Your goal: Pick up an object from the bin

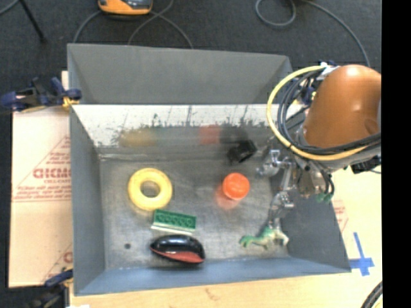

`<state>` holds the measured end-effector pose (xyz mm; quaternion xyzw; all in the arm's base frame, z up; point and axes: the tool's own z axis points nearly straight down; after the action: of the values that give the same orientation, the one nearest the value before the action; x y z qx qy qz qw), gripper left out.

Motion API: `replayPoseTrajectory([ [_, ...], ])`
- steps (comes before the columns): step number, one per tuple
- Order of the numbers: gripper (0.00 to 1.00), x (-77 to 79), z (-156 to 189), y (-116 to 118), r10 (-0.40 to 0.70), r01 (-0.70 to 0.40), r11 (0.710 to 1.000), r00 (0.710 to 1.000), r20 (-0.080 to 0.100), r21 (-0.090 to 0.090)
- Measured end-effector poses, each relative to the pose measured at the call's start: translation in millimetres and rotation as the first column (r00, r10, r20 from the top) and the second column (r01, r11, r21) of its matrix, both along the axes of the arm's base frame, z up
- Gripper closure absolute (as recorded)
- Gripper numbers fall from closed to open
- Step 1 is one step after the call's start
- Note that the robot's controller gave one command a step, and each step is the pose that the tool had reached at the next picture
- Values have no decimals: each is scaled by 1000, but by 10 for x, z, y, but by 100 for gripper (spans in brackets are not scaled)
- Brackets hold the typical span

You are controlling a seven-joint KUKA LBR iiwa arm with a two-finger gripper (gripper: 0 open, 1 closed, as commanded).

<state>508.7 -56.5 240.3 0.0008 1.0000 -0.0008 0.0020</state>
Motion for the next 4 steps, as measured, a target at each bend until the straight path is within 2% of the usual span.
replayPoseTrajectory([
  [1,100,0,0,0,2,-2,1000,1000,0,0],
  [2,0,0,0,0,2,-2,1000,1000,0,0],
  [4,0,16,-23,8,8,-8,1000,1000,1,-1],
])
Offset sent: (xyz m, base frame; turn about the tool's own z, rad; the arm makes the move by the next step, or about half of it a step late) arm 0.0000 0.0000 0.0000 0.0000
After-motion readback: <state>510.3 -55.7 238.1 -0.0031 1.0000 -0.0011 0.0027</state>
